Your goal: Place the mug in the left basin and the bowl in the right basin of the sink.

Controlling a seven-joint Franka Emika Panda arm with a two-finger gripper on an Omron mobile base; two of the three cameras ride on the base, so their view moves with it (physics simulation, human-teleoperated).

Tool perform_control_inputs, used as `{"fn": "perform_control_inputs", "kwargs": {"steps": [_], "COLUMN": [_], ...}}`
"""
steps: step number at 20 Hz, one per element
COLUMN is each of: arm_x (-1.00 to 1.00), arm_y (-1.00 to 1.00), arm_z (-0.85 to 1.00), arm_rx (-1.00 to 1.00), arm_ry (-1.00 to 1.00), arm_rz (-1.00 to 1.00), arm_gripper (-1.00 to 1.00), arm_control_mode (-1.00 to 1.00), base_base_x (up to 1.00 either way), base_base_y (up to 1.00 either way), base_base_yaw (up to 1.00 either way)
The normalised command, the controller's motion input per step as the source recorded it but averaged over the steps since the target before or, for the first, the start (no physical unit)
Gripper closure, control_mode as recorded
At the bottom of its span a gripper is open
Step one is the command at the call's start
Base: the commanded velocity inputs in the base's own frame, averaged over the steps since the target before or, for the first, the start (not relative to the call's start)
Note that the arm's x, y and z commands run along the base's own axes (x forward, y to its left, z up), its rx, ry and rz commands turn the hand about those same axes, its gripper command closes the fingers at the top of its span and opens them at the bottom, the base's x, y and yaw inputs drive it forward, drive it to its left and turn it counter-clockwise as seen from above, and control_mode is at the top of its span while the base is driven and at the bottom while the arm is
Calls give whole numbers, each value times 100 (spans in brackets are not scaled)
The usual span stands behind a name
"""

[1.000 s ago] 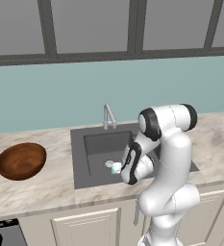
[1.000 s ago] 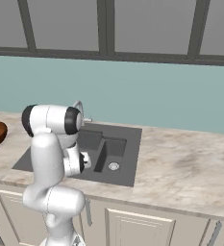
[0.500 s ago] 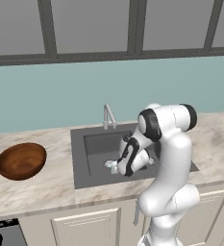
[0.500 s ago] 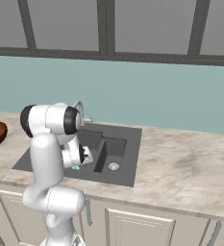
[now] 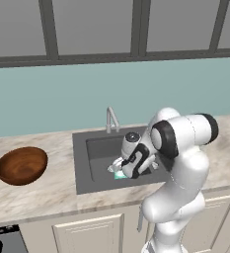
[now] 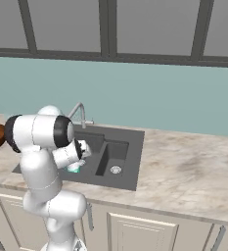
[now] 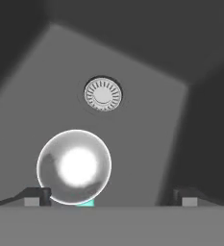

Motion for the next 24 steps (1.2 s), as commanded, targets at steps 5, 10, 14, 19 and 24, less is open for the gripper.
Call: {"fn": "perform_control_inputs", "kwargs": {"steps": [5,10,14,19,24], "arm_x": [-11,-24,-38,-27,-11], "arm_y": [4,2,0,0,4], "arm_z": [76,79,82,94,86], "arm_rx": [0,1,2,5,12], "arm_ry": [-10,-7,-5,-5,-2], "arm_rz": [-5,-3,-2,-3,-3], "arm_gripper": [-100,-100,-100,-100,-100], "arm_control_mode": [-100,-100,-100,-100,-100], "base_base_x": [0,0,0,0,0], "base_base_y": [0,0,0,0,0], "base_base_yaw": [0,0,0,0,0]}}
